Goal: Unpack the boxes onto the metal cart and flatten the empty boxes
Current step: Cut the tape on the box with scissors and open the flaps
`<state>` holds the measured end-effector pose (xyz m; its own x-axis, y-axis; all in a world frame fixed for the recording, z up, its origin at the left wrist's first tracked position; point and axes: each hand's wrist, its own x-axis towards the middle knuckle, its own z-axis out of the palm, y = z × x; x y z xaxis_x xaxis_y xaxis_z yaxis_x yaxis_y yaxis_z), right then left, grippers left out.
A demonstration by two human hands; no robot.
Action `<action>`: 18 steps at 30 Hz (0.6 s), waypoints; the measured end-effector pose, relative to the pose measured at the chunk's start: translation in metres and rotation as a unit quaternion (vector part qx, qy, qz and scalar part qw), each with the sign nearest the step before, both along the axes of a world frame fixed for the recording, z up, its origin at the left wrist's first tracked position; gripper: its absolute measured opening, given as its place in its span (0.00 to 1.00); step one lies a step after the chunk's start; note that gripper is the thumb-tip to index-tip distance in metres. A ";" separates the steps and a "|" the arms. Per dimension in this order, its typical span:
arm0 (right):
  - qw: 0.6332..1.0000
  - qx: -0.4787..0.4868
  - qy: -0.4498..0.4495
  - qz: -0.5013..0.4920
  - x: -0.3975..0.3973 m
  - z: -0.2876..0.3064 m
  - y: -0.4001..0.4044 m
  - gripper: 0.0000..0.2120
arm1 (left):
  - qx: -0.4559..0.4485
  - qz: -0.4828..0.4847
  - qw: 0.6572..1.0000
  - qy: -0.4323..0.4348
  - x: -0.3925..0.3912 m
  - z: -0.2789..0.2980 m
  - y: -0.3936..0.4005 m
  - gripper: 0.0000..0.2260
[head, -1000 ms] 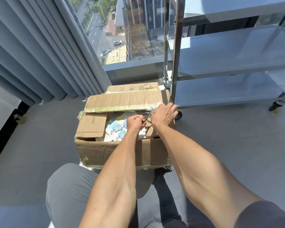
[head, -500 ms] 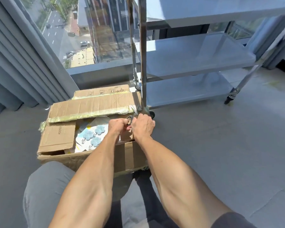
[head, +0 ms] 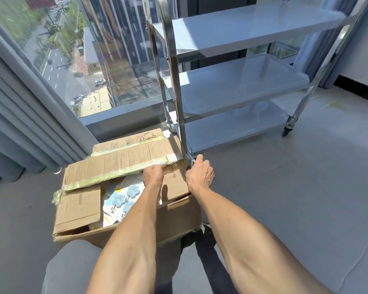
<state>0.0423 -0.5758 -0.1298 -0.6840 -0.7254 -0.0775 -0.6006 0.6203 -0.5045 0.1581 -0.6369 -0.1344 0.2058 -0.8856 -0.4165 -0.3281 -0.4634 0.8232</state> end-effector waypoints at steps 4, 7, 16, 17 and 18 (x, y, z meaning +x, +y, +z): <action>0.996 0.050 0.077 0.014 -0.007 -0.003 0.010 0.16 | -0.052 -0.009 0.997 -0.056 0.006 0.013 0.001 0.08; 0.989 0.039 0.129 0.065 -0.004 -0.005 0.020 0.15 | -0.086 0.005 0.994 -0.067 0.003 0.017 -0.002 0.11; 0.974 0.059 0.177 0.131 -0.006 -0.003 0.018 0.17 | -0.107 0.036 0.992 -0.058 -0.002 0.021 -0.006 0.16; 0.974 0.059 0.176 0.127 -0.006 -0.003 0.015 0.17 | -0.110 0.035 0.991 -0.061 -0.001 0.021 -0.005 0.16; 0.976 0.058 0.173 0.119 -0.006 -0.003 0.011 0.16 | -0.114 0.034 0.991 -0.067 -0.001 0.020 -0.005 0.16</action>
<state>0.0367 -0.5648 -0.1327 -0.4970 -0.8669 0.0376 -0.8567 0.4833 -0.1802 0.1574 -0.6419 -0.1144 0.3073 -0.9357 -0.1732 -0.4153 -0.2956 0.8603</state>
